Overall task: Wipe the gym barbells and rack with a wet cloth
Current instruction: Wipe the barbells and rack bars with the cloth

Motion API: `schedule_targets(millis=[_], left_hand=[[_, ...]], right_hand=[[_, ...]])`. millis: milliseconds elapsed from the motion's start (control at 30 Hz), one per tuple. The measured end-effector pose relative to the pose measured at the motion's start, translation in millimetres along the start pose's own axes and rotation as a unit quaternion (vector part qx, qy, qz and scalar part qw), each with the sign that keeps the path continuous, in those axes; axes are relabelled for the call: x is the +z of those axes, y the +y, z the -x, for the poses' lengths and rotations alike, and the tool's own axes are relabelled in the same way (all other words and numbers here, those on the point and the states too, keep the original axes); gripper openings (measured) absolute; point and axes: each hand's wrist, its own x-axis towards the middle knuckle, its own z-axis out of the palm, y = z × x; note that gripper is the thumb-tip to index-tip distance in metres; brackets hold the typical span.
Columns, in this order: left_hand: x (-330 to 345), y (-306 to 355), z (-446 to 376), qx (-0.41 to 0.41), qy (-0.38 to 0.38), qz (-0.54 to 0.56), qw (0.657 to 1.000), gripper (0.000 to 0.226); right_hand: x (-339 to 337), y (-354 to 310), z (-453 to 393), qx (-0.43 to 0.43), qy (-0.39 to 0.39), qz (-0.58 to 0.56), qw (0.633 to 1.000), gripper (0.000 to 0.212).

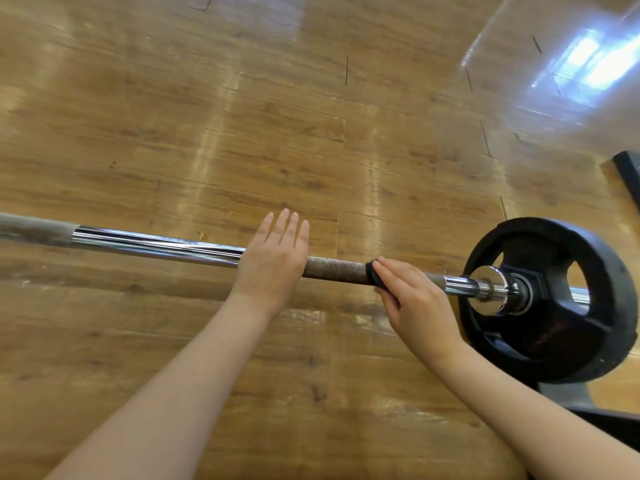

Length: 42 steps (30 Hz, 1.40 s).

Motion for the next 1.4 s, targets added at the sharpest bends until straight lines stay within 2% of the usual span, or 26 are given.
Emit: schedule_targets(millis=[100,167,233,300,400,533,633,700,767,900,1067,1167,1267,1400], left_hand=[[-3,-4,-4,0.016,-0.082,-0.004,0.996,0.062],[-7,-7,-9,0.006,-0.136,0.009,0.991,0.062],[-9,-7,-12,0.009,-0.146,0.016,0.989,0.06],[-10,-7,-12,0.007,-0.15,0.02,0.988,0.058],[-12,-6,-9,-0.004,-0.152,0.016,0.988,0.058],[-13,-4,-7,-0.008,-0.149,0.026,0.989,0.062],[-12,-4,-7,-0.003,-0.138,0.025,0.99,0.061],[-12,-5,-7,-0.002,-0.134,0.021,0.991,0.057],[-12,-4,-8,-0.003,-0.14,0.022,0.99,0.055],[-13,-5,-6,-0.003,-0.137,0.024,0.99,0.057],[-12,-6,-4,-0.002,-0.137,0.028,0.99,0.063],[-11,-6,-5,0.001,-0.133,0.03,0.991,0.062],[-11,-5,-6,-0.003,-0.126,0.032,0.992,0.057],[-14,-5,-5,-0.001,-0.125,0.029,0.992,0.057]], right_hand=[[-5,-11,-7,0.017,0.028,-0.024,0.999,0.029],[5,-32,-21,-0.012,0.042,-0.052,0.998,0.036],[22,-55,-30,-0.051,0.027,-0.041,0.997,0.04],[34,-61,-31,-0.076,0.001,-0.019,0.997,0.034],[32,-35,-22,-0.091,-0.002,-0.032,0.995,0.037],[6,-8,-1,-0.038,0.012,-0.009,0.999,0.034],[3,-22,-12,-0.005,0.048,-0.021,0.999,0.024],[16,-45,-30,-0.034,0.061,-0.046,0.996,0.025],[29,-62,-39,-0.062,0.043,-0.051,0.996,0.028],[27,-39,-26,-0.079,0.034,-0.041,0.995,0.026],[-1,-7,-2,-0.004,-0.005,0.006,1.0,0.045],[-10,-11,-9,0.028,-0.007,-0.009,1.0,0.039],[1,-34,-31,-0.013,0.014,-0.046,0.999,0.031],[21,-48,-36,-0.075,-0.002,-0.041,0.996,0.027]])
